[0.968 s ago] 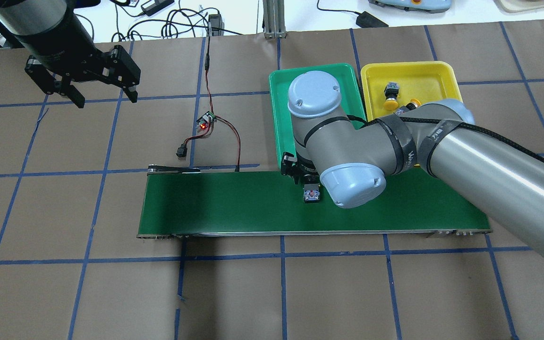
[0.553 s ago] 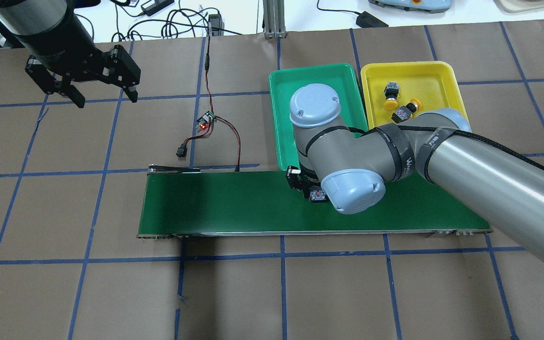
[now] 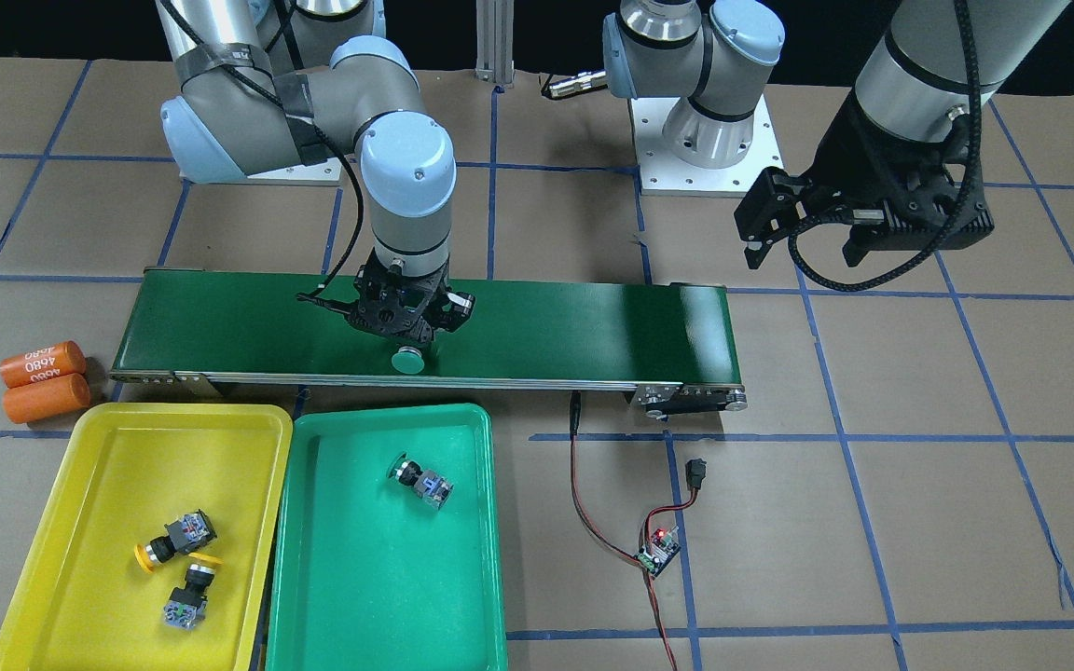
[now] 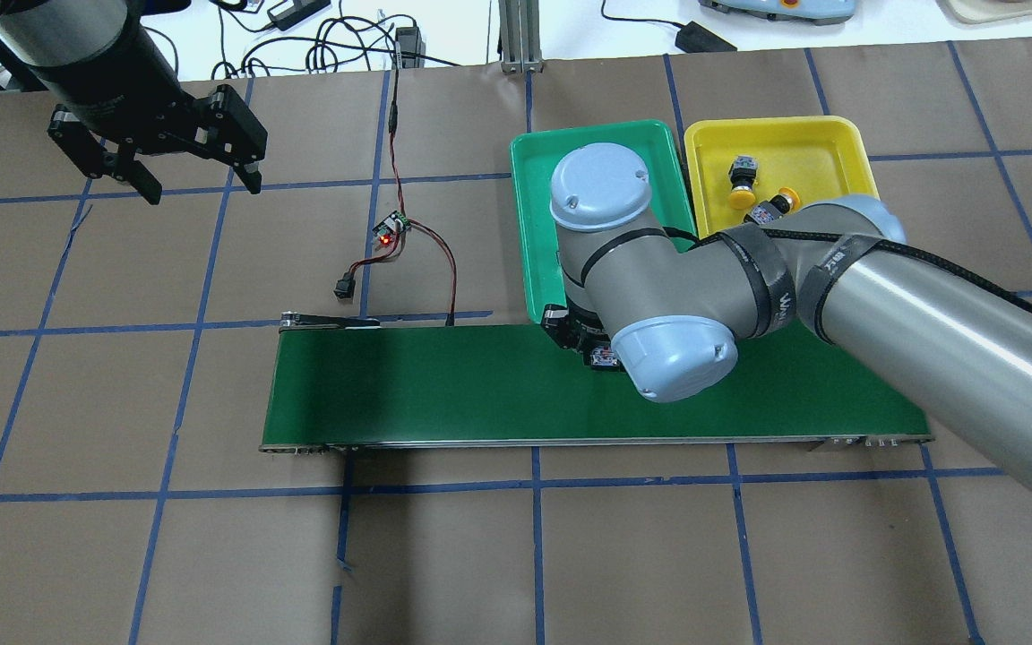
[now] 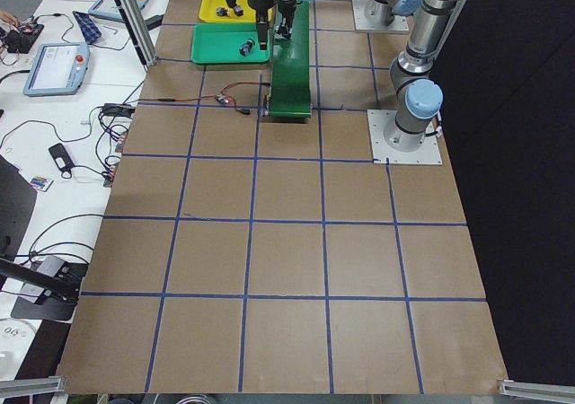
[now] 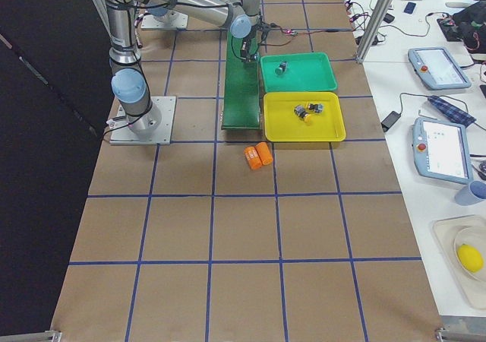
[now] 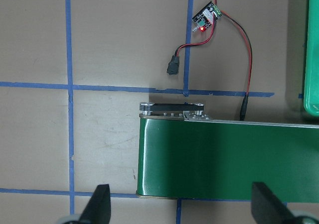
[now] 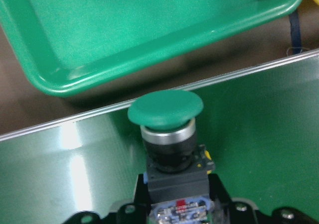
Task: Sort buttons by color to trays
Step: 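Grasp the other green-cap button on the belt with the right gripper, then release the green-cap button into the green tray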
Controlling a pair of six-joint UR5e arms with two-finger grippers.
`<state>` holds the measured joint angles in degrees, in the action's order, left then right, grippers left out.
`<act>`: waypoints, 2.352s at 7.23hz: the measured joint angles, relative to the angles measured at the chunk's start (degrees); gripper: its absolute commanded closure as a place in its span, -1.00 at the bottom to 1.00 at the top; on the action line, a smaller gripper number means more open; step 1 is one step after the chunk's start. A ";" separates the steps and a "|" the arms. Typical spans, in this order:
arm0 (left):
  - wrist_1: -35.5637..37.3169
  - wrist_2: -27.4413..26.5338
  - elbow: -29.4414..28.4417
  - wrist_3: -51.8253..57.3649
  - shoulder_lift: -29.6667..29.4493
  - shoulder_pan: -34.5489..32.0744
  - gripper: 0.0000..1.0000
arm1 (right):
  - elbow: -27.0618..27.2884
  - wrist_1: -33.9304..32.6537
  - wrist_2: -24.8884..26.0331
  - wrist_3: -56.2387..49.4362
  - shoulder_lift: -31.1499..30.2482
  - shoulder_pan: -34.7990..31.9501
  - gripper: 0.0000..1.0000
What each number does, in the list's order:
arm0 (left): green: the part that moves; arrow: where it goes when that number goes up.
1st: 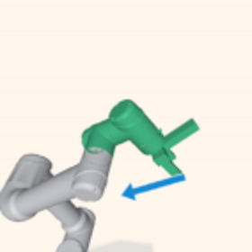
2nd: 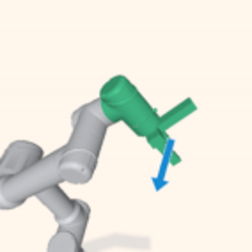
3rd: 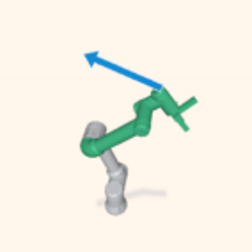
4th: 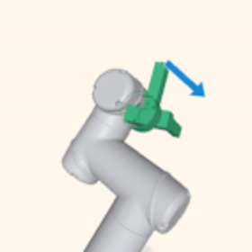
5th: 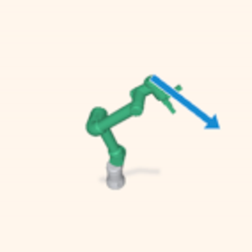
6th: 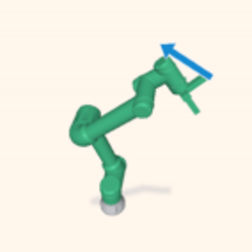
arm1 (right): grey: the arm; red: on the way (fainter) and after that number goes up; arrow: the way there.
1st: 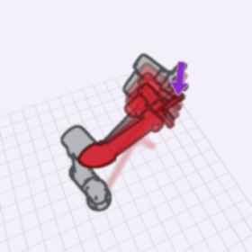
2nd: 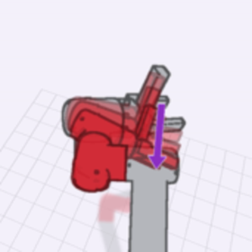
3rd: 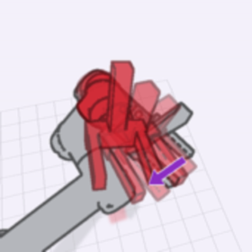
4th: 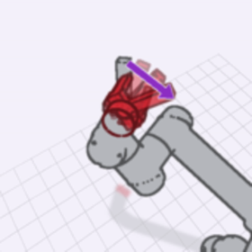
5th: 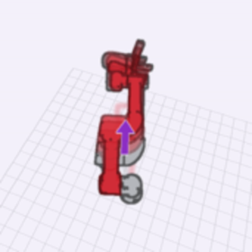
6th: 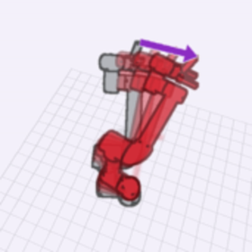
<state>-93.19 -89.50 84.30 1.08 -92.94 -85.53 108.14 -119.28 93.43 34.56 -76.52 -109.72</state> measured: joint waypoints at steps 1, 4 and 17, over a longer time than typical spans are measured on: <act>0.09 0.02 0.02 0.00 0.00 -0.02 -1.00 | -0.02 -4.17 0.07 -0.20 -0.50 -0.03 1.00; 0.33 0.03 0.06 0.06 0.03 -0.05 -1.00 | -0.41 -25.24 0.46 -1.35 0.39 0.57 1.00; 0.55 0.03 0.07 -0.03 -0.14 0.00 -1.00 | -13.93 0.03 -0.29 -7.64 -0.91 4.53 -1.00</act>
<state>-92.64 -89.47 84.37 1.05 -93.08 -85.53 94.21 -119.25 93.14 26.92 -77.43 -105.19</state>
